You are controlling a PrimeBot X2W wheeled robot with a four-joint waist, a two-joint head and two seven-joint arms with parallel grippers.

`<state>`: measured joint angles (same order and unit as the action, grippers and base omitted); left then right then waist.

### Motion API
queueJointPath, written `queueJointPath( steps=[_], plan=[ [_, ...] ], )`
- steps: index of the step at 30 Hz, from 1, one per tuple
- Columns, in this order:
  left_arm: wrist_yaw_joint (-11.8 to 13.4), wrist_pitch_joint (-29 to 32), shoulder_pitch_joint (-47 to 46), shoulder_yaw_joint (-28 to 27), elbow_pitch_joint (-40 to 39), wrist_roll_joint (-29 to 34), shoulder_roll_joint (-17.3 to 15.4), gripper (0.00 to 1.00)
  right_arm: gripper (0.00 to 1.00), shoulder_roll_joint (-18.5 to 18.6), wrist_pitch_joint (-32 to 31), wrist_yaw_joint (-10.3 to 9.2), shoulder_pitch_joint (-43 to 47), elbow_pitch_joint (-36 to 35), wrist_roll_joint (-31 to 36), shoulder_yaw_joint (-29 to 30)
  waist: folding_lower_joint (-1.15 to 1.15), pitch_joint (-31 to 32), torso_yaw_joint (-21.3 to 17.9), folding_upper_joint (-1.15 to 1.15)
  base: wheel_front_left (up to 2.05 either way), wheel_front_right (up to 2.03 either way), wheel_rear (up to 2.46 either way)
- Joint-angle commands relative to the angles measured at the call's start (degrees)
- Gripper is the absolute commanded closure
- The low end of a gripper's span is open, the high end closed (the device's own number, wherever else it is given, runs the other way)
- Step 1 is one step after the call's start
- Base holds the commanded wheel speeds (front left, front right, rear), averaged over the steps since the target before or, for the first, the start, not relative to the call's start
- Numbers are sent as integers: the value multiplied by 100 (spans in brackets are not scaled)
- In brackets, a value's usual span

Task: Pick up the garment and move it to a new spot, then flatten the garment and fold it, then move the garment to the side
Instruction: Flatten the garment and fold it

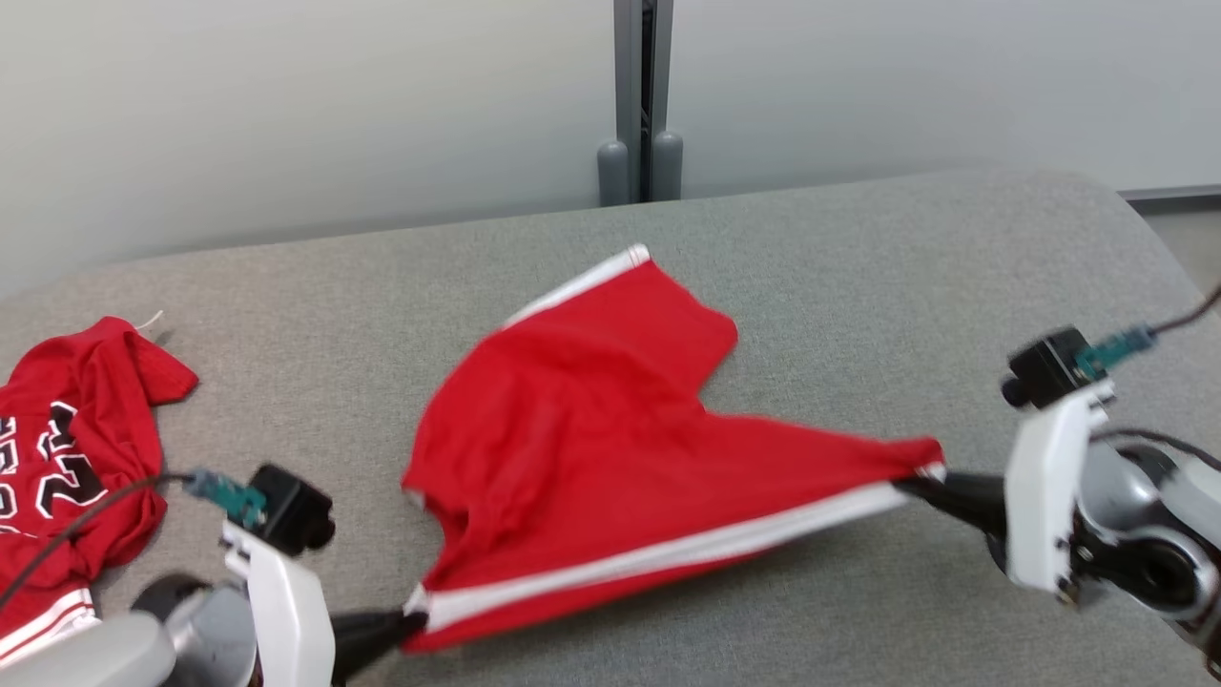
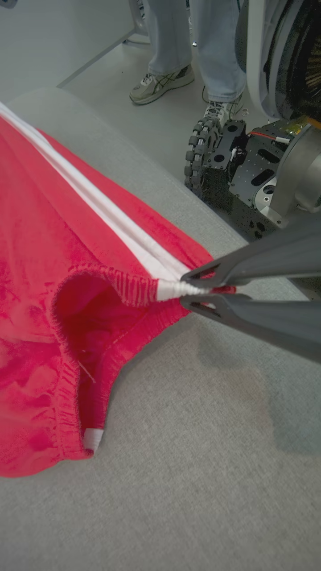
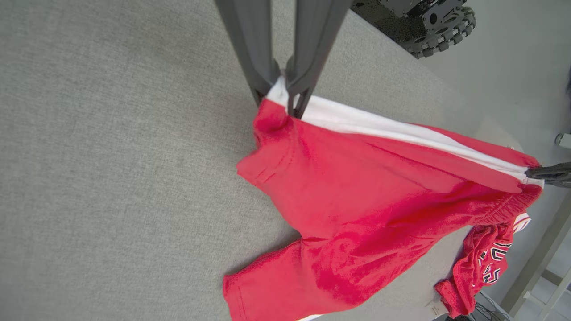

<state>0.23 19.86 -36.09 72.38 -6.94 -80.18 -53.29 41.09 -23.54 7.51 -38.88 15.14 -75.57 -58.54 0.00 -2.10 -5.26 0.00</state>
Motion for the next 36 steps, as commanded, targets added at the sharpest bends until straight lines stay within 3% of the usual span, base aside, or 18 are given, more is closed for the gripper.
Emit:
queueJointPath(
  steps=[1, 6, 12, 14, 18, 24, 30, 36],
  plan=[
    [69, 69, 117, 1, -118, -80, -163, 100, 100, 189, -52, -3, 156, -98, -19, 119, 0, 40, 52, 0, 0, 0, 0],
    [224, 299, 179, -8, -567, -279, -437, 100, 100, 528, -276, -9, 508, -534, 38, 573, 0, -23, 109, 0, 0, 0, 0],
    [-17, 864, -150, -181, -521, -926, -377, 100, 100, 201, -776, -8, 131, -651, 338, 944, 0, -301, 221, 0, 0, 0, 0],
    [-153, 1127, -329, -368, -325, -1469, -220, 100, 100, -40, -1118, -6, -135, -487, 579, 981, 0, -462, 287, 0, 0, 0, 0],
    [-276, 1906, -898, -589, 284, -2090, 11, 100, 100, -607, -1943, -2, -791, 170, 758, 1154, 0, -815, 439, 0, 0, 0, 0],
    [-336, 2790, -1615, -713, 1179, -2432, 345, 100, 100, -1384, -2715, -2, -1801, 1346, 1013, 1483, 0, -1274, 643, 0, 0, 0, 0],
    [-413, 3023, -2077, -909, 1837, -2634, 843, 100, 100, -1880, -2977, -2, -2608, 2426, 1241, 1790, 0, -1635, 862, 0, 0, 0, 0],
    [-466, 3160, -2464, -991, 2334, -2575, 1194, 100, 100, -2247, -2733, -2, -3206, 3160, 1506, 2010, 0, -2004, 1053, 0, 0, 0, 0]
  ],
)
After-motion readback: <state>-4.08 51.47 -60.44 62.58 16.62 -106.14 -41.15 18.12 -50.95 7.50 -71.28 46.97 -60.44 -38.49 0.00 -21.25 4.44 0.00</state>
